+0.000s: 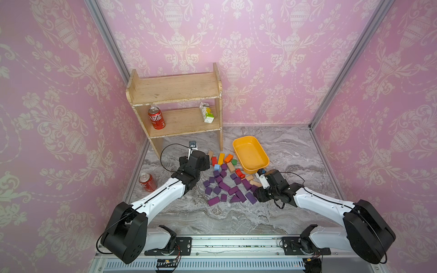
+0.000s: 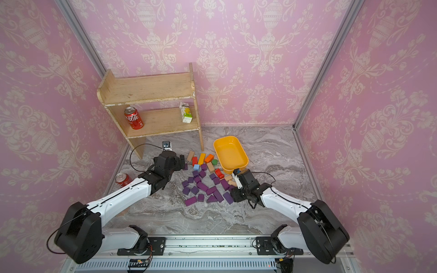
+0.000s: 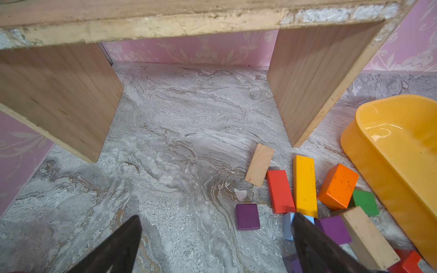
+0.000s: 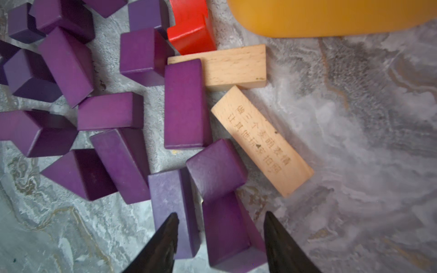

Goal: Pick purple bricks into the storage bin
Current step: Pick up the building block from the center of the board.

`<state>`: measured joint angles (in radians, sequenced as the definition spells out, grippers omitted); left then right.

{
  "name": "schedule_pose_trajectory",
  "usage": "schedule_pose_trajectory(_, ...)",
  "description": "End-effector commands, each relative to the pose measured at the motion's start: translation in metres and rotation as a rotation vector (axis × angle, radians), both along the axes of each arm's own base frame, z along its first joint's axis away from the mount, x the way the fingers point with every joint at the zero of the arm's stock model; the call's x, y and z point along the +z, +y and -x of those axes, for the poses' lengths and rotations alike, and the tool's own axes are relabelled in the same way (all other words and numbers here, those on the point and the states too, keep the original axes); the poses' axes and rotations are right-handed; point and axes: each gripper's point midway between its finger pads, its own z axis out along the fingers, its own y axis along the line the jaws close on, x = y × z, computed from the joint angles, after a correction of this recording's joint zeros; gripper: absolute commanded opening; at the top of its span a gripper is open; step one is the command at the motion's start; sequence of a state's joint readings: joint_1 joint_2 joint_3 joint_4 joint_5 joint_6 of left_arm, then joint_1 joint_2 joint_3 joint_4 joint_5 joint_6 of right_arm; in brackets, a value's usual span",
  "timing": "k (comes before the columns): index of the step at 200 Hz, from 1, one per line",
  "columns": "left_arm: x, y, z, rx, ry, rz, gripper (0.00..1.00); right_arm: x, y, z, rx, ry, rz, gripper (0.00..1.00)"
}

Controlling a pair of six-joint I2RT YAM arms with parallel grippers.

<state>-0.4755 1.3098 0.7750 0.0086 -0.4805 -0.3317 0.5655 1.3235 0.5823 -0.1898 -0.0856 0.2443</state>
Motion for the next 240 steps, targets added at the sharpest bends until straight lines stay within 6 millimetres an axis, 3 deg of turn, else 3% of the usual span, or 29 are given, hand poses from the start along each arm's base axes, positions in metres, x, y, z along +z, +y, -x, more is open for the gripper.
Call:
schedule_pose_trajectory(1,0.001,-0.003,-0.001,-0.004,-0.027,0.012,0.99,0.010,0.007,-0.017,0.007,-0.054,0.010,0.57)
schedule_pose_trajectory(64,-0.007,-0.012,-0.012,-0.015,-0.008,0.024,0.99,0.009,0.008,-0.025,0.022,-0.055,0.047,0.53)
schedule_pose_trajectory(147,-0.001,-0.010,-0.012,-0.009,-0.027,0.020,0.99,0.001,0.015,-0.026,0.073,-0.040,0.050,0.51)
schedule_pose_trajectory(201,-0.008,-0.006,-0.007,0.004,-0.012,0.015,0.99,-0.011,0.014,-0.028,0.074,-0.007,0.089,0.38)
schedule_pose_trajectory(240,-0.008,-0.004,-0.007,0.011,-0.022,0.019,0.99,0.013,0.016,-0.034,0.047,-0.056,0.055,0.28)
